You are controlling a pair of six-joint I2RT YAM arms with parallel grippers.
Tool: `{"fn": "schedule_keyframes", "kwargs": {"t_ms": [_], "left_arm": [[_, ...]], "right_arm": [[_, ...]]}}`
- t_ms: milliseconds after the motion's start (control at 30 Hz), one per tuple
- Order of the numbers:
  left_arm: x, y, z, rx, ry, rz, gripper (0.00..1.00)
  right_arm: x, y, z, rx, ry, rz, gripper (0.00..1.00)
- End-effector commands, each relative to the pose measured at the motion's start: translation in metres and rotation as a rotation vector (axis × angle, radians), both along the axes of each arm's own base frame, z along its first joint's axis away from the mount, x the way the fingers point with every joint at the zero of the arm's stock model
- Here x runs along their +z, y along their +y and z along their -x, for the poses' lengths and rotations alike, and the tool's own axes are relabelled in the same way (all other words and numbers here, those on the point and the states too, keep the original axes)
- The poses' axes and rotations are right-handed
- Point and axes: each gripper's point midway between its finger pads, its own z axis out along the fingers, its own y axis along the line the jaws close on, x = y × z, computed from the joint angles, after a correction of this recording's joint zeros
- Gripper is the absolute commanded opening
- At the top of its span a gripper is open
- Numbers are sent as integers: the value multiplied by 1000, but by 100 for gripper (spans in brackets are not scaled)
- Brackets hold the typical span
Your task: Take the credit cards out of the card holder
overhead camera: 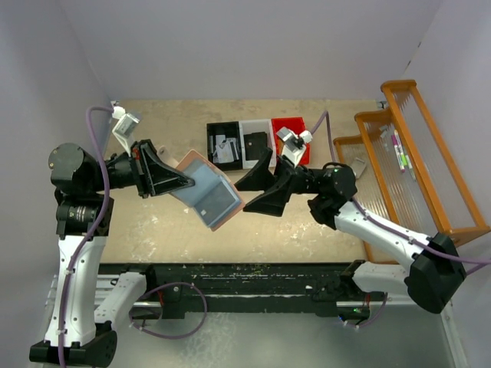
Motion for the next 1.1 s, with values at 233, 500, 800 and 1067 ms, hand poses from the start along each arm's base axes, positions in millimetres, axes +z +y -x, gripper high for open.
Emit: {"fn": "schedule_keyframes", "kwargs": {"t_ms": [233,500,800,1067], "left_arm": [[11,1,0,15,-46,9,0],[12,1,-3,20,-40,10,0],[11,1,-4,23,-37,11,0],[11,1,-4,21,-35,11,0]], "right_arm": [[18,-13,13,-21,-33,-57,80],[6,-5,-1,-73,-8,3,52],[-4,3,-14,-148,8,67,31],[-3,6,-16,-166,11,69,33]]}}
